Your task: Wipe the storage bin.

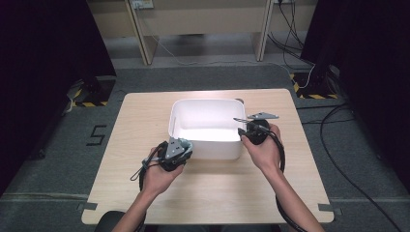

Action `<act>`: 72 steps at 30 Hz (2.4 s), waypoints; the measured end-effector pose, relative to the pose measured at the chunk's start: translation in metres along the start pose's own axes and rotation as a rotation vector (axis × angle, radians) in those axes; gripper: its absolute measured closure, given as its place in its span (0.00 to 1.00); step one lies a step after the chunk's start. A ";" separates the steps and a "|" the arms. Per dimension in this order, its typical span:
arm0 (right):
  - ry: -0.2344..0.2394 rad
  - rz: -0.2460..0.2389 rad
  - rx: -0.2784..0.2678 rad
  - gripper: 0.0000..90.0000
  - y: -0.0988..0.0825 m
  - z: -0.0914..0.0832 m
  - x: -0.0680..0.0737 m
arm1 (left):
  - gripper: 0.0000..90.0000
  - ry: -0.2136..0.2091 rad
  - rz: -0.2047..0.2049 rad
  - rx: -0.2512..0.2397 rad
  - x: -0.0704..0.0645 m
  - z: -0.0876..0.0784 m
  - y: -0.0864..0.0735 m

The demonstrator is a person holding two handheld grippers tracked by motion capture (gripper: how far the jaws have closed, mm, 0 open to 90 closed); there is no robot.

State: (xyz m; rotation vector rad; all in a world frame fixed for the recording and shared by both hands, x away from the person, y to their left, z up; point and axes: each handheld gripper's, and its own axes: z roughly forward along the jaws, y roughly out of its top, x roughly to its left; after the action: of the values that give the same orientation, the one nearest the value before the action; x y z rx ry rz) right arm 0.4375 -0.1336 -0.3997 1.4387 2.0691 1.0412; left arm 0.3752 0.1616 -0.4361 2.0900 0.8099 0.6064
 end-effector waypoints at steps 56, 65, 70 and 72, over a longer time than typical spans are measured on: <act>0.002 0.002 -0.007 0.74 -0.001 0.000 0.000 | 0.87 -0.009 0.001 0.143 -0.005 0.041 -0.039; 0.003 0.003 -0.006 0.74 -0.001 0.000 0.000 | 0.87 -0.010 0.008 0.154 -0.006 0.043 -0.037; 0.004 0.005 -0.005 0.74 0.000 0.000 0.000 | 0.87 -0.017 0.007 0.152 -0.009 0.047 -0.036; 0.003 0.006 -0.006 0.74 0.000 0.000 0.000 | 0.87 -0.019 0.012 0.152 -0.010 0.048 -0.035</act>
State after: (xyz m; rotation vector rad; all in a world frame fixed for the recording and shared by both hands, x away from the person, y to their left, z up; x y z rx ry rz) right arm 0.4375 -0.1339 -0.4003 1.4413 2.0635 1.0523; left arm 0.3875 0.1470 -0.4935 2.2360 0.8563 0.5454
